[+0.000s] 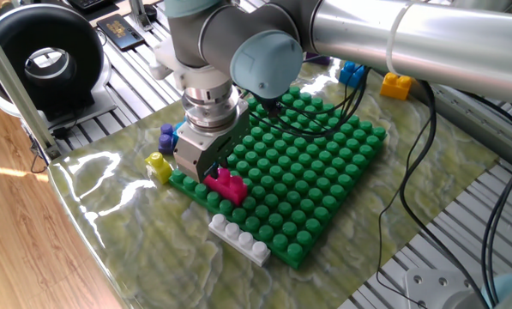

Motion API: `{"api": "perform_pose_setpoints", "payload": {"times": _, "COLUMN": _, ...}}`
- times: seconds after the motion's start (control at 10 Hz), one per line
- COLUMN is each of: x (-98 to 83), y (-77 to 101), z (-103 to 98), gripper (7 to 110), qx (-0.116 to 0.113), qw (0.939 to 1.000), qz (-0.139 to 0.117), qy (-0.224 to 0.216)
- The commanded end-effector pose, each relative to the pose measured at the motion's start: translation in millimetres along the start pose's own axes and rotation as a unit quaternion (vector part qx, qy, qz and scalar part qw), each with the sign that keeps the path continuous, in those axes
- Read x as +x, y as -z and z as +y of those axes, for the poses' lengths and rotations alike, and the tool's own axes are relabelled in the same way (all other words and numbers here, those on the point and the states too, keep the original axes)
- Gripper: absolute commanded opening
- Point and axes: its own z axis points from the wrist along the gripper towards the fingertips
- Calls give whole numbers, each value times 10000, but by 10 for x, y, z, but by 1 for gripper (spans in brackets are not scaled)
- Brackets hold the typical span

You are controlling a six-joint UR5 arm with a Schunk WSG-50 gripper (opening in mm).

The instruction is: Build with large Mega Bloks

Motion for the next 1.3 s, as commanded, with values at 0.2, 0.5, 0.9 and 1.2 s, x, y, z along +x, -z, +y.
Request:
{"api": "perform_pose_setpoints", "payload": {"times": 0.2, "x": -30, "y": -22, "z": 89, "gripper": 7, "qx": -118, "qw": 9999, "qz": -28, "qy": -83}}
{"api": "perform_pose_setpoints", "payload": {"times": 0.5, "x": -17, "y": -18, "z": 95, "gripper": 7, "qx": -161, "qw": 9998, "qz": -14, "qy": -66}}
{"api": "perform_pose_setpoints", "payload": {"times": 0.9, "x": -39, "y": -61, "z": 80, "gripper": 22, "qx": -172, "qw": 9998, "qz": -32, "qy": -58}}
{"api": "perform_pose_setpoints", "payload": {"times": 1.2, "x": -30, "y": -48, "z": 61, "gripper": 22, "qx": -166, "qw": 9999, "qz": -23, "qy": -28}}
